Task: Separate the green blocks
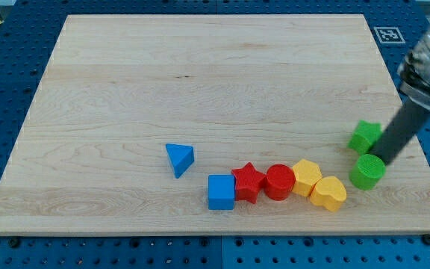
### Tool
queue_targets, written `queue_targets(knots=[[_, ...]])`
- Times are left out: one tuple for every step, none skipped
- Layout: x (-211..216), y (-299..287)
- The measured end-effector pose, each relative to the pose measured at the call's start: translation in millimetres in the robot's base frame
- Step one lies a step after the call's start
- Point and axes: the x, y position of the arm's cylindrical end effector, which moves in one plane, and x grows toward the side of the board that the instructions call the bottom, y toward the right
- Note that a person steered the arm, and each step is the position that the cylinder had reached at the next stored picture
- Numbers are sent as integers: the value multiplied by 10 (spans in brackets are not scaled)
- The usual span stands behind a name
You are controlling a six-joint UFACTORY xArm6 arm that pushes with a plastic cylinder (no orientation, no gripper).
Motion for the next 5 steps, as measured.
queue_targets(knots=[[-247, -6], [-86, -6], [15, 414], [296, 929], [669, 627]])
